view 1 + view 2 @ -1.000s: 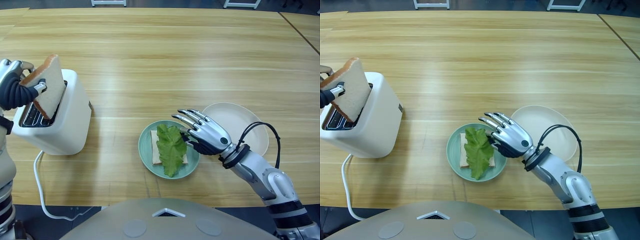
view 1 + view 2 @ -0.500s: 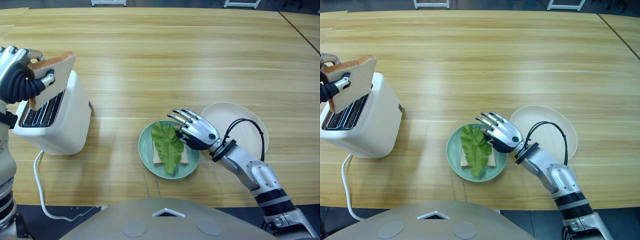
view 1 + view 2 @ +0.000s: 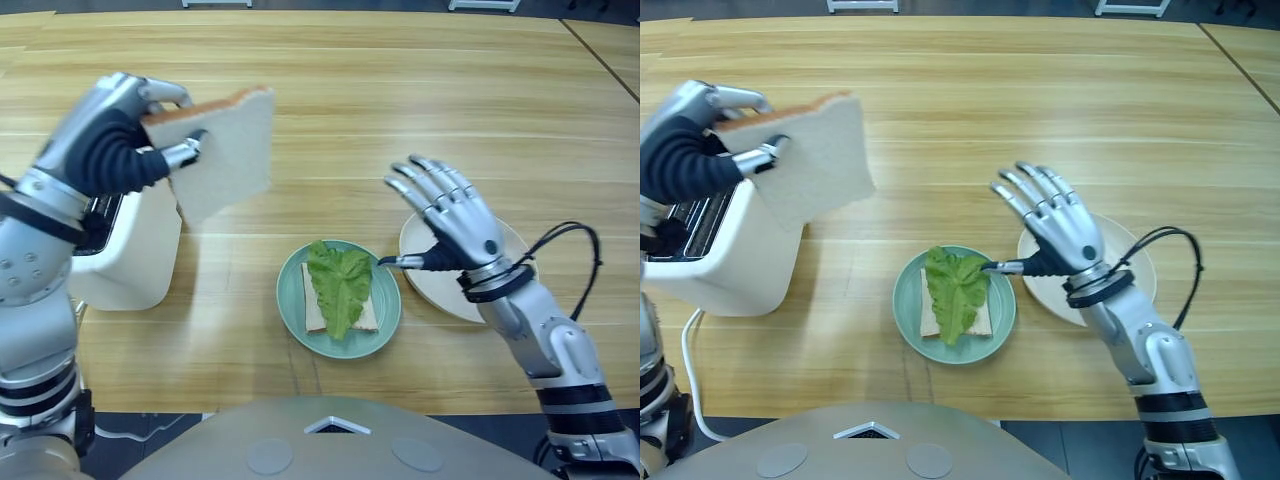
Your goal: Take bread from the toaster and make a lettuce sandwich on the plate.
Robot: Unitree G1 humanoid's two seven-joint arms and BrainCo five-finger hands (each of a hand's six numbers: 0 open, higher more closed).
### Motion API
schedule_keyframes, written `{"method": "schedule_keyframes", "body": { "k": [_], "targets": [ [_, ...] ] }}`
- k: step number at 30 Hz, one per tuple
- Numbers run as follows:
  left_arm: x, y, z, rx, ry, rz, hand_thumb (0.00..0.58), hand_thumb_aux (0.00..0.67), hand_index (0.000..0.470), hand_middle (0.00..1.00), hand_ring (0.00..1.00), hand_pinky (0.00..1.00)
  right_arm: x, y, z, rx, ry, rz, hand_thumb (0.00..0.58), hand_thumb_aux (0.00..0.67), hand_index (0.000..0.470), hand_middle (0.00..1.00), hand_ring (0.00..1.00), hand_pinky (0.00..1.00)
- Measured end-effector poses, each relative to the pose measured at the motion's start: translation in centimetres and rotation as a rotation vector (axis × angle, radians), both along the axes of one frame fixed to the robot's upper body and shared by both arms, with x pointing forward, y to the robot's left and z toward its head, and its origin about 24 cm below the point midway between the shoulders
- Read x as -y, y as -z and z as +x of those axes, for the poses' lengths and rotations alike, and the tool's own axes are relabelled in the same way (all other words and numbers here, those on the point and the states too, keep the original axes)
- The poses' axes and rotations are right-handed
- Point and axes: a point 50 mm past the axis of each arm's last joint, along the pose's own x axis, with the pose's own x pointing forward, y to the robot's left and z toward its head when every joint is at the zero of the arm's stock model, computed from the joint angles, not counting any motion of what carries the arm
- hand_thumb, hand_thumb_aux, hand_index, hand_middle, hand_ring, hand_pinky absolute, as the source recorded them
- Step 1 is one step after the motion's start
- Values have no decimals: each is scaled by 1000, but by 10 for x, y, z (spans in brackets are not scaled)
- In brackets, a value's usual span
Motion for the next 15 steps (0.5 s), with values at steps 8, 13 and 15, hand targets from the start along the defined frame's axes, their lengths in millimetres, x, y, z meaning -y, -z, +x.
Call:
{"method": "schedule_keyframes", "body": {
  "k": [8, 13, 15],
  "targets": [
    [69, 77, 32, -602, 387, -294, 580, 670, 470, 1000, 1000, 1000, 0, -48, -35, 183, -163, 80, 0, 0, 0, 0, 0, 0],
    [97, 119, 46, -879, 479, -310, 580, 670, 470, 1000, 1000, 1000, -32, -26, -52, -5, -397, -2, 0, 0, 0, 0, 0, 0],
    [105, 136, 47, -966, 484, -320, 580, 670, 470, 1000, 1000, 1000, -43, -14, -56, -108, -465, -41, 0, 0, 0, 0, 0, 0]
  ]
}}
